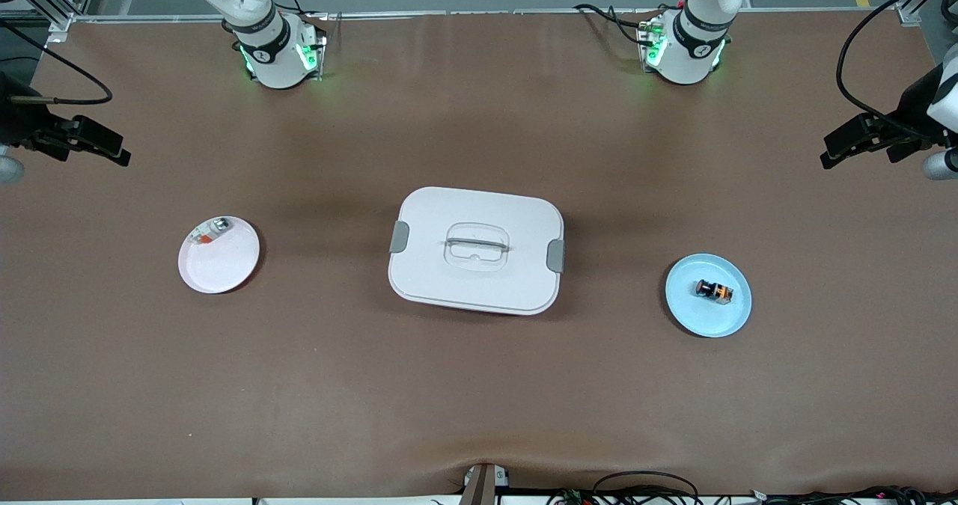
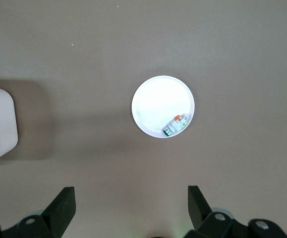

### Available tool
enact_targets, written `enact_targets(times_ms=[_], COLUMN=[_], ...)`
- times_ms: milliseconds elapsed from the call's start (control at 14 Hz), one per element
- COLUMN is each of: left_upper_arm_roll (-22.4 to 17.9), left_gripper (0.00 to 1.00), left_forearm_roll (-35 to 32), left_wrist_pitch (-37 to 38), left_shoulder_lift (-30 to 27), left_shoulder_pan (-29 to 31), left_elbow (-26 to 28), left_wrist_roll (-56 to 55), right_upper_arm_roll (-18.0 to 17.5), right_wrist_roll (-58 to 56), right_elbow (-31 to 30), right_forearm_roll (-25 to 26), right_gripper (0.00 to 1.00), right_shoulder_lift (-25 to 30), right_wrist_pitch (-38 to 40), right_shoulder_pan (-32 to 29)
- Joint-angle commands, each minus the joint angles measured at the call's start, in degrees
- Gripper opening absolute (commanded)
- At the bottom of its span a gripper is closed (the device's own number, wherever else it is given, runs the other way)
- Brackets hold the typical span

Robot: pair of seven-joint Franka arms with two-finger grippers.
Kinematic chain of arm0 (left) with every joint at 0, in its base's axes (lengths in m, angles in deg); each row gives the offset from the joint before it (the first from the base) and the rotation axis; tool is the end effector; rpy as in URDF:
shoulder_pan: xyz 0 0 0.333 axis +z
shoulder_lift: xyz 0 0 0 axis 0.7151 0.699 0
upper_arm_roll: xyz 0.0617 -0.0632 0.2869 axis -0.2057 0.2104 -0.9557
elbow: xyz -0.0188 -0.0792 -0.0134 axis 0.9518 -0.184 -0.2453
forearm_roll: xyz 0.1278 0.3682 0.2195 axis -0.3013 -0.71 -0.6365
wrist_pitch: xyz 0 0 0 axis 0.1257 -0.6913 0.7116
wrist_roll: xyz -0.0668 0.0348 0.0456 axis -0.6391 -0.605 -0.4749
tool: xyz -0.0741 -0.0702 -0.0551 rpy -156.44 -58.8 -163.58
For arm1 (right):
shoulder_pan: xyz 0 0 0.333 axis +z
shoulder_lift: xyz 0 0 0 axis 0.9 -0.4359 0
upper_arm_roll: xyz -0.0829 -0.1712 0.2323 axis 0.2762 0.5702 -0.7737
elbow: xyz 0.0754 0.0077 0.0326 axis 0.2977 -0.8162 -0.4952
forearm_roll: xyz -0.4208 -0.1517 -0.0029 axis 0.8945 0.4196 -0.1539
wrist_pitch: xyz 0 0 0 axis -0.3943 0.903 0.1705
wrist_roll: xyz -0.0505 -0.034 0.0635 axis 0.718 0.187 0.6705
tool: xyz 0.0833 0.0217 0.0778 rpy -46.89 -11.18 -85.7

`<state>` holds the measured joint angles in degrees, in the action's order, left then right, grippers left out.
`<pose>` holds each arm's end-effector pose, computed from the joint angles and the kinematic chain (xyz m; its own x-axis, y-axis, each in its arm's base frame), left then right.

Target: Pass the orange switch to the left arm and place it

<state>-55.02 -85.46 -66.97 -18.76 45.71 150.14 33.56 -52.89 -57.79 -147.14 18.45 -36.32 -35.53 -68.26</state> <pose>0.6001 -0.0158 0.6021 0.9956 0.0936 -0.0092 0.0936 -0.9956 0.0050 0.5875 -0.0230 0.5871 0.9913 -0.1101 -0.0716 -0.1120 -0.9934 -0.0234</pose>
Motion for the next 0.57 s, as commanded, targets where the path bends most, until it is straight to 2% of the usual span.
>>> enact_targets(times_ms=[0, 501], left_upper_arm_roll=[-0.42, -0.07], left_gripper=[1.0, 1.0], left_forearm_roll=[0.31, 0.75], left_wrist_pitch=[0.55, 0.55], left_shoulder_lift=[0.5, 0.5], left_shoulder_pan=[-0.15, -0.5], left_elbow=[-0.39, -0.92], left_wrist_roll=[1.07, 1.16], right_upper_arm_roll=[-0.01, -0.01], right_wrist_roll=[-0.34, -0.52], right_elbow=[0.88, 0.79], right_forearm_roll=[-0.77, -0.77], right_gripper=[1.0, 1.0], right_shoulder_lift=[-0.36, -0.36], right_wrist_pitch=[0.21, 0.21], right_shoulder_pan=[-0.02, -0.02])
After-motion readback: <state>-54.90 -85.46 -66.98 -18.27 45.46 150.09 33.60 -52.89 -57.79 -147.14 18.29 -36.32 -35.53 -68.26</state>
